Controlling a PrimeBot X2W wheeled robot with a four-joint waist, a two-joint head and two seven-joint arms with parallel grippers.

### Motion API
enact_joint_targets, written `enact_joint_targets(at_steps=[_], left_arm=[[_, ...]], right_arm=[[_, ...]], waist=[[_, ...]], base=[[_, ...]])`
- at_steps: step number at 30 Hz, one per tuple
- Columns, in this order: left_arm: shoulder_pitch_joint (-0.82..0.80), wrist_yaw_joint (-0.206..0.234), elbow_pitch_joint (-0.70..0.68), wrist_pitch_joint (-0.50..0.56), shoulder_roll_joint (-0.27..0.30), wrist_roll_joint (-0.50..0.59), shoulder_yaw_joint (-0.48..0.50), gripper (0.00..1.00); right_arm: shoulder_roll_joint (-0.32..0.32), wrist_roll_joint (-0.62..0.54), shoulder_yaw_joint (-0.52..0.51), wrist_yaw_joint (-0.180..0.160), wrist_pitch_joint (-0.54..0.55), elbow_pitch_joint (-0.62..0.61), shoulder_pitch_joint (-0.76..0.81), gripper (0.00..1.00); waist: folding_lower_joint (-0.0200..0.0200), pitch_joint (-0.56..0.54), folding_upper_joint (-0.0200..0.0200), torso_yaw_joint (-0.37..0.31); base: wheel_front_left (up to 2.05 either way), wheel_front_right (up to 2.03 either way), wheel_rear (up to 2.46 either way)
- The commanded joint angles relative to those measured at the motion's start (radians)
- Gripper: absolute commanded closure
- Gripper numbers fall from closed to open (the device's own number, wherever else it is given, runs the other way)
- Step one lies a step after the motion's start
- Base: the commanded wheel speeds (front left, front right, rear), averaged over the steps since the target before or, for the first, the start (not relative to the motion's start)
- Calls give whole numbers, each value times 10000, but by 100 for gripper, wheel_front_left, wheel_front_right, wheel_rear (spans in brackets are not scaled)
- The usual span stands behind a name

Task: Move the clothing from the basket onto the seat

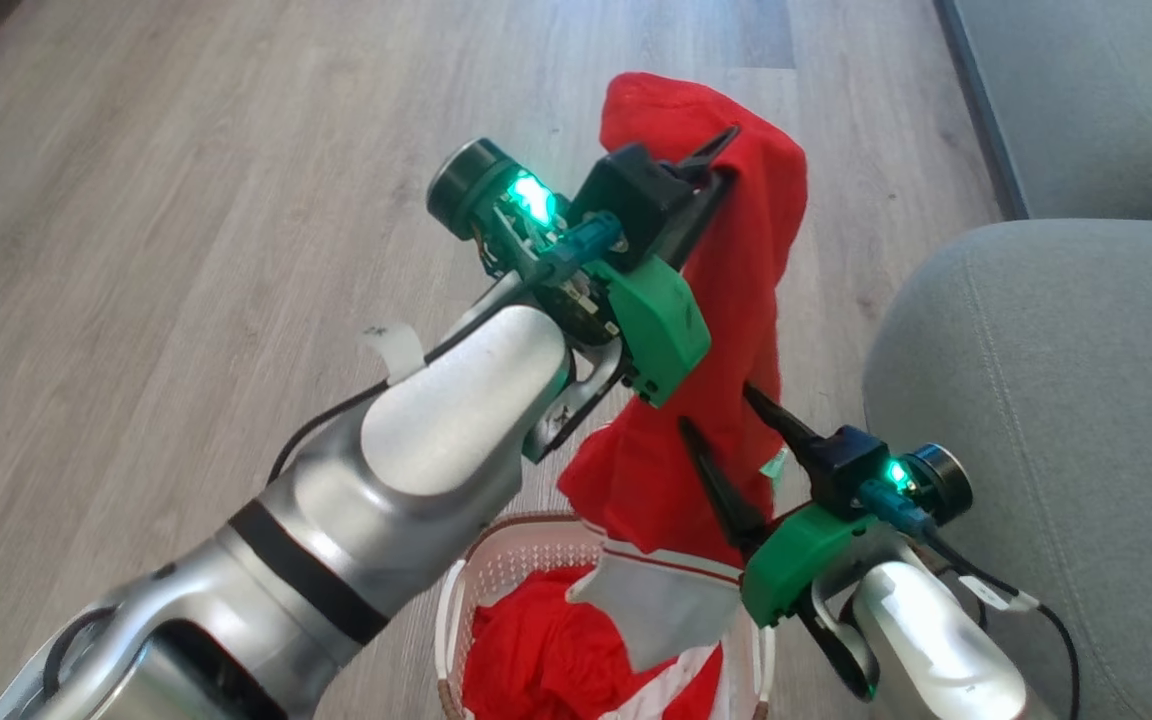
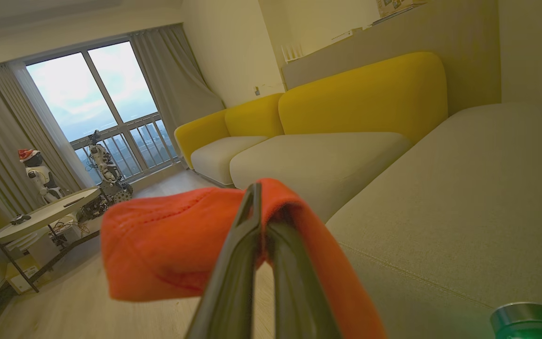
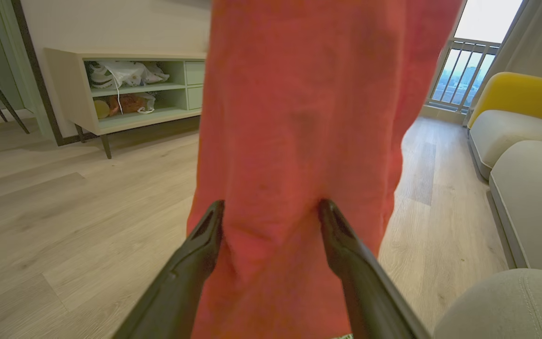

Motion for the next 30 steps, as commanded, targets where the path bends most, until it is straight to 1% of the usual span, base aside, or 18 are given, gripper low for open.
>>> enact_joint_targets(at_steps=[1,2,3,4,5,6,15,20,21,22,23,24,25,26,30], left_arm=[[-861,138,-378,-18,174,-122,209,100],[-877,163,-422,-20,174,-174,148,100],[-894,189,-463,-23,174,-224,93,100],[-916,218,-496,-30,174,-268,43,100],[-939,247,-520,-39,174,-309,2,100],[-957,274,-529,-50,174,-346,-33,100],[-862,430,-6,-234,240,-575,49,100],[-544,446,463,-432,457,-846,242,100],[-469,460,554,-498,493,-908,295,96],[-401,462,639,-557,526,-954,327,79],[-333,466,721,-618,550,-1004,362,55],[-262,468,796,-679,565,-1065,404,20],[-189,454,868,-732,574,-1123,433,4],[-110,431,936,-777,581,-1194,466,0],[213,476,1167,-983,621,-1421,630,0]], right_arm=[[72,-23,50,-4,-67,-174,-602,0],[72,-12,44,-4,-67,-105,-655,0],[72,6,51,-4,-67,-31,-713,37],[72,22,53,-4,-67,41,-774,58],[72,31,75,-4,-67,134,-836,72],[72,30,91,-4,-67,213,-904,100],[72,147,-40,-4,-67,210,-1127,100],[72,178,-289,-4,-67,-4,-1163,100],[72,141,-371,-4,-67,-55,-1174,100],[72,119,-468,-4,-67,-106,-1182,100],[72,102,-581,-4,-67,-165,-1194,100],[72,80,-687,-4,-67,-227,-1212,100],[72,53,-799,-4,-67,-296,-1231,100],[72,36,-915,-4,-67,-373,-1250,100],[72,-59,-1411,-4,-67,-704,-1332,100]], waist=[[1,15,0,88],[1,20,0,126],[1,27,0,159],[1,36,0,187],[1,45,0,211],[1,56,0,230],[1,142,0,69],[1,165,0,-190],[1,165,0,-238],[1,163,0,-282],[1,165,0,-323],[1,167,0,-369],[1,167,0,-411],[1,168,0,-457],[1,174,0,-647]], base=[[0,0,0],[0,0,0],[0,0,0],[0,0,0],[0,0,0],[0,0,0],[0,0,0],[0,0,0],[0,0,0],[0,0,0],[0,0,0],[0,0,0],[0,0,0],[0,0,0],[0,0,0]])
